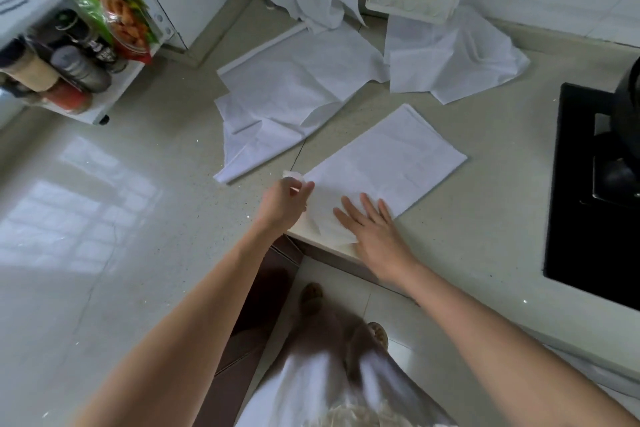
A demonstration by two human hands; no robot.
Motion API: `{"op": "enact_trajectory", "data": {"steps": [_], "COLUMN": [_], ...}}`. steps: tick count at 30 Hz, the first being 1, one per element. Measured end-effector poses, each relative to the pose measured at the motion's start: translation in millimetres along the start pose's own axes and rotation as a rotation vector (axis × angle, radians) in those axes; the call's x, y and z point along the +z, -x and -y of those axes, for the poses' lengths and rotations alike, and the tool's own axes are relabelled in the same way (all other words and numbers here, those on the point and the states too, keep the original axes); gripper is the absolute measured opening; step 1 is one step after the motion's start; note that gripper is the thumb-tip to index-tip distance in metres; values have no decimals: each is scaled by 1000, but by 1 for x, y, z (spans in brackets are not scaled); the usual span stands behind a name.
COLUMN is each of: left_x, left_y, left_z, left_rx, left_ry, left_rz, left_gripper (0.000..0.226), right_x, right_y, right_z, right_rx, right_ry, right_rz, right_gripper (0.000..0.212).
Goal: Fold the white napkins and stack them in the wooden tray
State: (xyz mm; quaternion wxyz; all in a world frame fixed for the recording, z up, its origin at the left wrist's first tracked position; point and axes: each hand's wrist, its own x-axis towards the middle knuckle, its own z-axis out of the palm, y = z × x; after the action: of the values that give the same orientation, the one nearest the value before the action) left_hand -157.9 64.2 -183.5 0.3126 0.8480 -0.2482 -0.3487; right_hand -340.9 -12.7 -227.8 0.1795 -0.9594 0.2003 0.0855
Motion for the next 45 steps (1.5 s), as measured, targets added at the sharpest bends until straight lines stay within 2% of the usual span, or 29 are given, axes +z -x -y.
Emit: {"op": "enact_trajectory", "data": {"steps": [2, 4, 7, 10, 13, 16, 19, 23, 27, 30, 33, 37, 40, 45], "left_x": [-5, -9, -4, 10, 23, 36, 46, 51, 51, 49, 49, 54, 58, 64], "left_y": [8, 15, 23, 17, 10, 5, 3, -7, -18, -23, -30, -39, -46, -56], "left_z": [6, 7, 1, -2, -6, -12, -21, -28, -39, -43, -46, -53, -58, -60], "left_rx": [206, 302, 214, 122, 88, 105, 68, 38, -50, -74, -18, 115, 143, 132], "left_ry": [64, 121, 179, 221, 134, 147, 199, 240, 351, 496, 302, 23, -41, -144], "left_rz": [-111, -34, 159, 180, 233, 219, 173, 195, 221, 300, 248, 105, 15, -19], "left_gripper": [48, 62, 84, 100, 87, 68, 70, 65, 53, 24, 17, 19, 22, 23], "right_x": [-15, -35, -53, -57, -56, -52, -49, -54, -58, -63, -61, -54, -54, -52], "right_y": [8, 14, 23, 30, 38, 44, 47, 45, 36, 28, 14, -4, -14, -24], "right_z": [-12, -17, -27, -41, -48, -52, -57, -61, -68, -69, -68, -73, -77, -86], "right_rx": [39, 231, 428, 482, 500, 530, 564, 632, 722, 738, 764, 915, 924, 969], "right_ry": [-319, -666, -952, -1108, -1160, -1192, -1284, -1432, -1399, -1282, -1028, -655, -559, -468], "right_rz": [61, 138, 118, 26, -25, -46, -76, -132, -81, -32, -123, -373, -455, -452], "right_gripper": [51, 42, 32, 33, 35, 36, 33, 27, 27, 21, 14, 10, 12, 15]}}
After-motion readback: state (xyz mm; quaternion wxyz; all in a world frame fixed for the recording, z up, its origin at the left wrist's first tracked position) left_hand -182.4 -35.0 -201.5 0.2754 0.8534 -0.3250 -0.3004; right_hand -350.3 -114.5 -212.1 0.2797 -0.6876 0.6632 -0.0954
